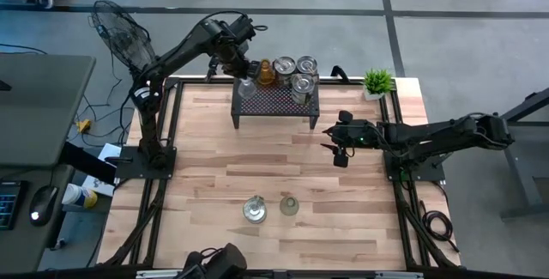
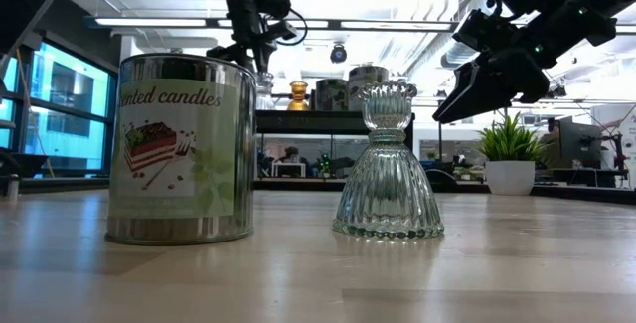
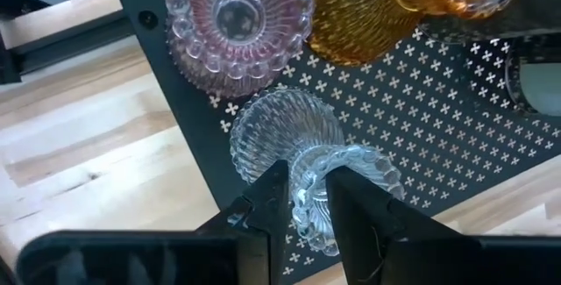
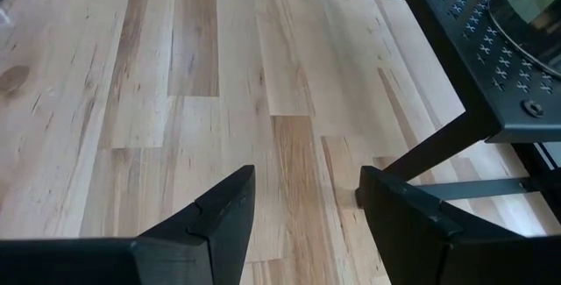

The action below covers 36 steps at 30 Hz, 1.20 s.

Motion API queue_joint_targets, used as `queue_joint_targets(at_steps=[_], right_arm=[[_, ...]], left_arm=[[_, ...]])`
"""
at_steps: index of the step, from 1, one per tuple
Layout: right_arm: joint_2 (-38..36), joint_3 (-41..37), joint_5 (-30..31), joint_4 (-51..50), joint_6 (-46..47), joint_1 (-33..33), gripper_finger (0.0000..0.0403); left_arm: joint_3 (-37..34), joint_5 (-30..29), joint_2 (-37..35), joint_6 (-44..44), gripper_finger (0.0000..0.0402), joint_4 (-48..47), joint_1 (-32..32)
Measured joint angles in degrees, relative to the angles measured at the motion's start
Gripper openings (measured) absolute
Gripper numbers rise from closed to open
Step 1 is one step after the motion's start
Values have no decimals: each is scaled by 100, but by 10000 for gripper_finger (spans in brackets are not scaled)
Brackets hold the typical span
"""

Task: Pick & Place candle stick holders
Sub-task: Put the transparent glass candlestick on the shelf aligned with the other candlesticks, then put the green scented candle on the shelf aligned with the other scented candles

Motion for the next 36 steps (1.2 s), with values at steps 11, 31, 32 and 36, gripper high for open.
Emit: queue_joint_targets(at_steps=[11,31,32,36], right_arm=[[0,1,0,-48,1,2,199],[0,0,0,-46,9,1,199],[0,0,0,-46,9,0,199],[0,2,0,-44,5,2,199]], left_arm=[[0,30,0,71,78,-24,-2],[0,142,-13,408,98,-40,-4],[0,142,-15,448,107,-40,-4],[2,181,-17,467,154,-4,-4]])
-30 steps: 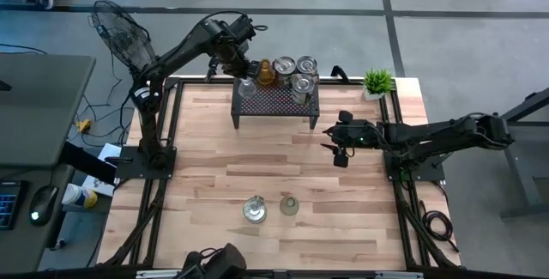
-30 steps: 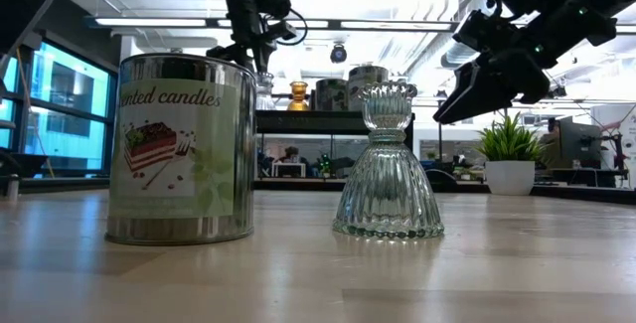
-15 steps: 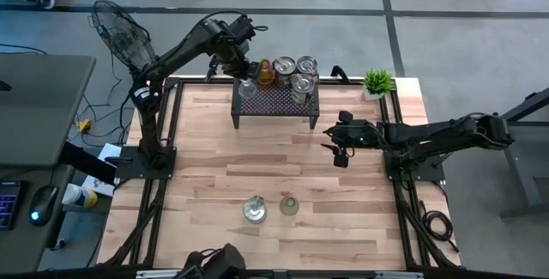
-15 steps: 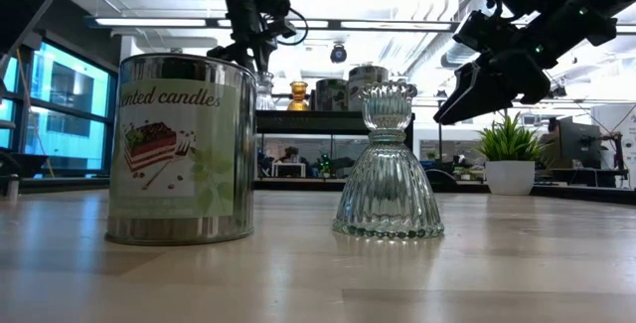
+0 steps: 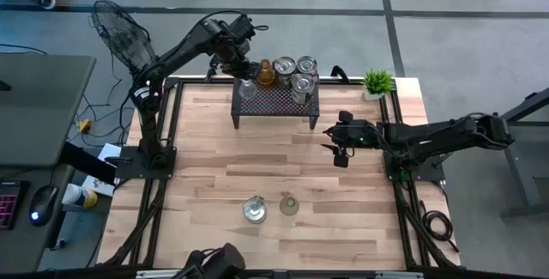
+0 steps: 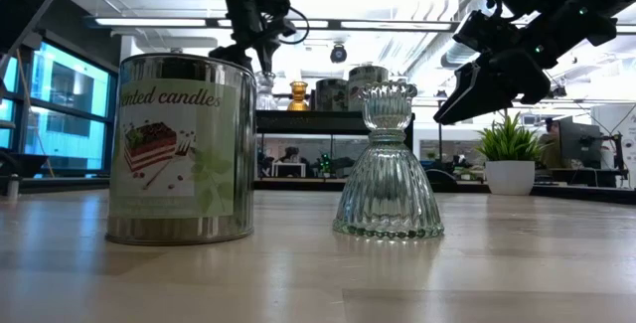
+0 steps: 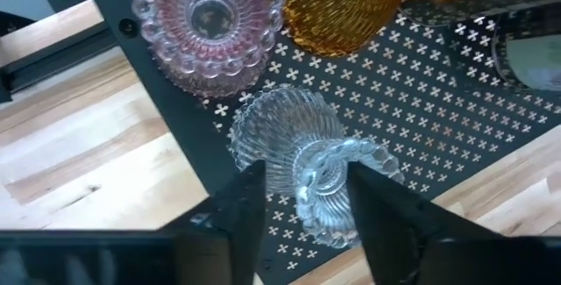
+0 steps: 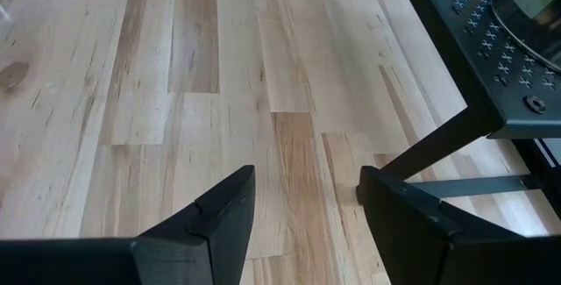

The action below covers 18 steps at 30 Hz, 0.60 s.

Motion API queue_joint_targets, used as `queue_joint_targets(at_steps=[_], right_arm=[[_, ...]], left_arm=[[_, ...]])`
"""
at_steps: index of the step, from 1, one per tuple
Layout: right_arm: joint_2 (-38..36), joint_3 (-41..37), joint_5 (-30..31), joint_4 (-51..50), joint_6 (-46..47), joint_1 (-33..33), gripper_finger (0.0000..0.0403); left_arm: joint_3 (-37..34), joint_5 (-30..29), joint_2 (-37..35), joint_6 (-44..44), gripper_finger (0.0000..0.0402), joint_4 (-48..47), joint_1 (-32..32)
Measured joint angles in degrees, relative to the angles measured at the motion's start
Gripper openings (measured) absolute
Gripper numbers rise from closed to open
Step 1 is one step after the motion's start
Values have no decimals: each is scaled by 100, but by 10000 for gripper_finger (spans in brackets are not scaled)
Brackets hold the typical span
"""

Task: Pick & Place candle stick holders
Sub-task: Put the green scented candle on the shelf aligned with the other scented candles

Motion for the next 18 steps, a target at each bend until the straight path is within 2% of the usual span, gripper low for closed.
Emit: queue_joint_targets(at_steps=[6,12,18], right_arm=[[0,-2,0,0,-7,0,199],[0,0,2,0,-7,0,199],[0,0,2,0,-7,0,199]], left_arm=[[7,156,0,0,198,27,2],[19,12,0,-1,198,2,2],[451,-424,-2,-9,193,-222,2]])
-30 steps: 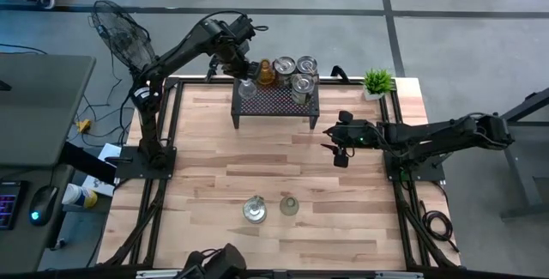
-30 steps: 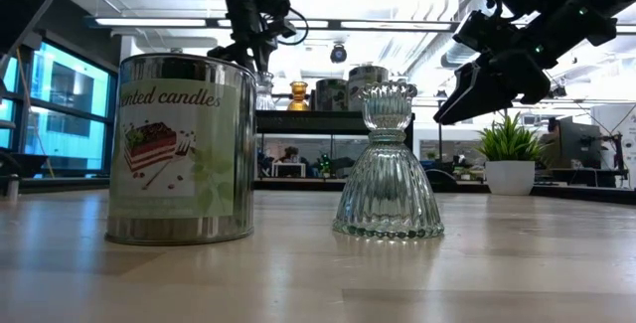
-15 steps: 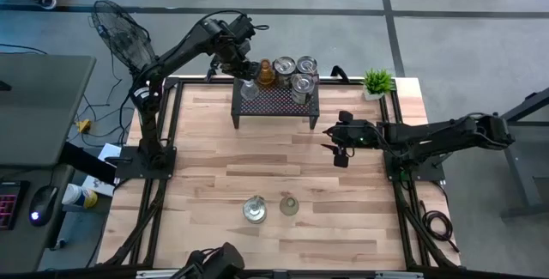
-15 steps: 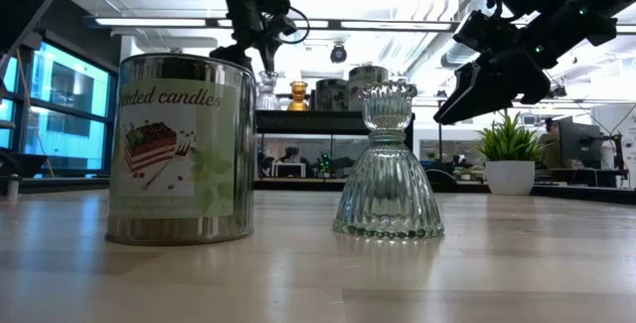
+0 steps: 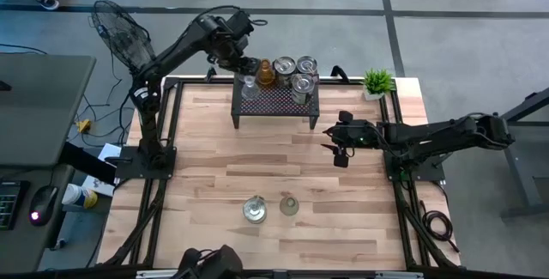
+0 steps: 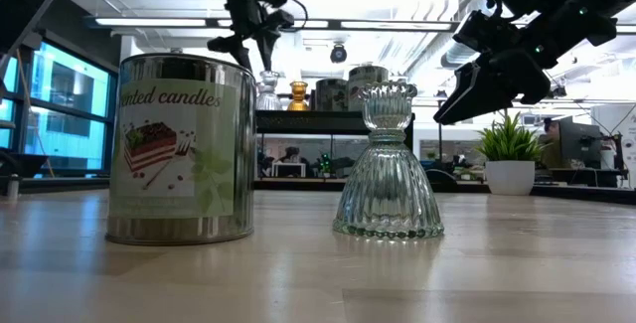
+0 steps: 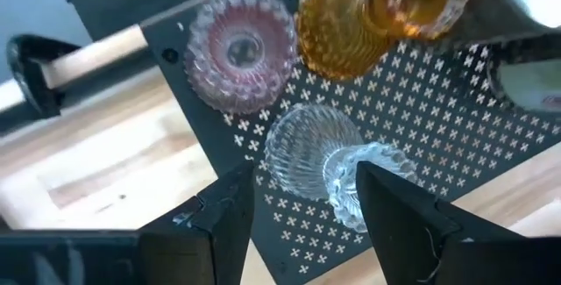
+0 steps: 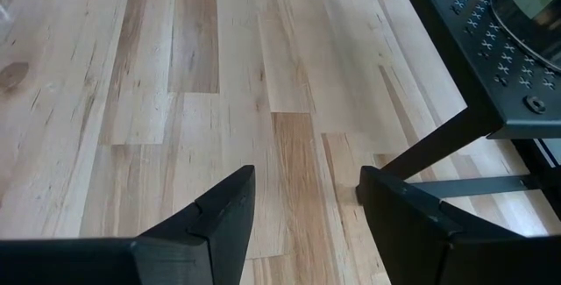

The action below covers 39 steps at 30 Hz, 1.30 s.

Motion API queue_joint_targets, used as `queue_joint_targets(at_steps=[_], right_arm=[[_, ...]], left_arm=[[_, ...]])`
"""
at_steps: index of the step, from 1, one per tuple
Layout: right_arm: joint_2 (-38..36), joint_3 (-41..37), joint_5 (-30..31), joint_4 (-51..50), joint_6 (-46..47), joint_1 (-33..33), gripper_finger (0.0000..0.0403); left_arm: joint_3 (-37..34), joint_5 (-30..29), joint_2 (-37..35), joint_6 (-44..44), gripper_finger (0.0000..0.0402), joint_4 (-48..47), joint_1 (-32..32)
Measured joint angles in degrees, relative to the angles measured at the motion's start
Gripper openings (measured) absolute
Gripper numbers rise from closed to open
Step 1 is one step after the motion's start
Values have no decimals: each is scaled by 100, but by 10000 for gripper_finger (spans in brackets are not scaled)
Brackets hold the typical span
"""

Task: Pick & Place candle stick holders
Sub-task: Put the green scented candle on the shelf aligned with the other scented candles

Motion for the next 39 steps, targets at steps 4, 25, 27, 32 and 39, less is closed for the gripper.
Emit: queue_joint_targets(at_steps=[4,25,27,32,39], right_arm=[[0,-1,0,0,0,-2,199],[0,-1,110,-73,-2,-2,199],[1,0,110,-103,-2,-2,199],[0,-1,110,-168,-2,-2,199],[1,-2,110,-170,-2,-2,199]], left_arm=[[382,4,0,-20,193,-141,0],[1262,-929,-2,-49,192,-877,-1578],[1261,-1079,-2,-131,192,-877,-1775],[1261,-1182,-41,-245,192,-877,-2254],[1261,-1468,-42,-244,192,-875,-3058]])
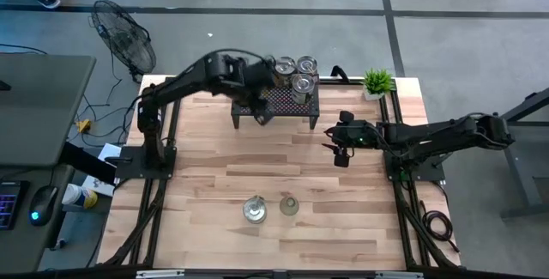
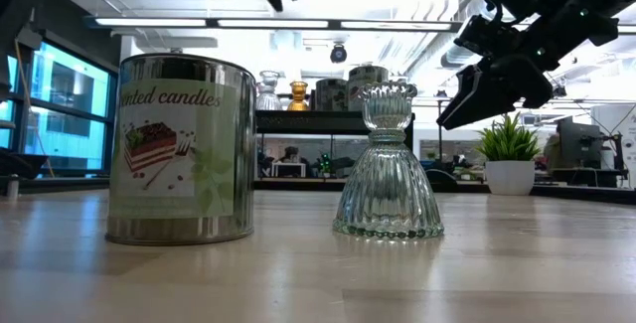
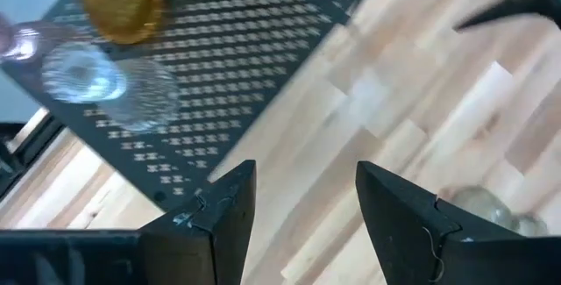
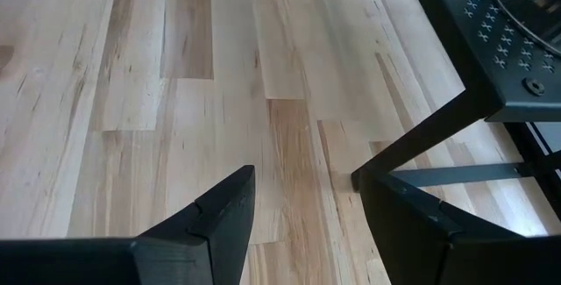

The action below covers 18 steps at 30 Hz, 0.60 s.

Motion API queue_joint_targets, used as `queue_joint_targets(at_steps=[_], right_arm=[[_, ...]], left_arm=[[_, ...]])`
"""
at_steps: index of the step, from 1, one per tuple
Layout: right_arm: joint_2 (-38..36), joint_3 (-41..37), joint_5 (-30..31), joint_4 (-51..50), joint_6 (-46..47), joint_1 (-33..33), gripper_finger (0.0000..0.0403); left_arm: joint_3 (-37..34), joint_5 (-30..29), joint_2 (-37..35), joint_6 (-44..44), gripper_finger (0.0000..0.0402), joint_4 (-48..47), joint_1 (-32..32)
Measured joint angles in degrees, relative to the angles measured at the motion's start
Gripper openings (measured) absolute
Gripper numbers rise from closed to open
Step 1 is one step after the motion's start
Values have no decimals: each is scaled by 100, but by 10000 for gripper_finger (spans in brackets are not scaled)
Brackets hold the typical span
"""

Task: Pick & Place candle stick holders
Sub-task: Put the green scented candle on the shelf aligned with the other scented candles

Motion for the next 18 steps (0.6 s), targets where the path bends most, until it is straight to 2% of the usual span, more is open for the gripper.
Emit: queue_joint_targets(at_steps=[5,10,18], right_arm=[[-1,2,-40,-1,0,0,199],[-1,0,-66,0,0,0,199],[-1,0,-66,-2,0,0,199]], left_arm=[[-35,-397,0,-105,192,6,-692],[-363,-476,0,-893,192,3,-1277],[-1432,285,0,-2323,192,-1,-2057]])
